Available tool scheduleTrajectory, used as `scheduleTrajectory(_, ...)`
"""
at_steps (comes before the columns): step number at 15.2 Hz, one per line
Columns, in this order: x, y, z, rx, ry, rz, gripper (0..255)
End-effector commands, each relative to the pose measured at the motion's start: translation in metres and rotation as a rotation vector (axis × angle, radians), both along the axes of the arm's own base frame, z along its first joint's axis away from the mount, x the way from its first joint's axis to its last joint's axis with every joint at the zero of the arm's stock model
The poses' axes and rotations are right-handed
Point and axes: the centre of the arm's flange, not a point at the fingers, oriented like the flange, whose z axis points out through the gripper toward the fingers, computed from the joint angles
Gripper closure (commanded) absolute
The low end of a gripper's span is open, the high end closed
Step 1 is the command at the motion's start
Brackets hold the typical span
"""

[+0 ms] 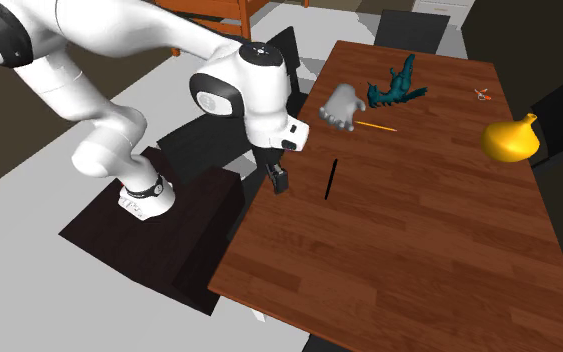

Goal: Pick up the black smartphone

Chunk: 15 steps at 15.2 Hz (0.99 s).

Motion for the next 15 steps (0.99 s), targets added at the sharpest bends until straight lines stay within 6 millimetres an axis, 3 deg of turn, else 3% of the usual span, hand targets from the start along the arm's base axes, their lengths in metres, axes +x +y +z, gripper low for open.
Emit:
scheduleTrajectory(1, 0.021, 0.01, -0.006, 0.018, -0.01, 0.084, 0)
scheduleTrajectory(8, 0.085, 0.06, -0.032, 0.079, -0.042, 0.361, 0)
scheduleTrajectory(15, 0.133, 0.127, -0.053, 0.141, -0.074, 0.639, 0)
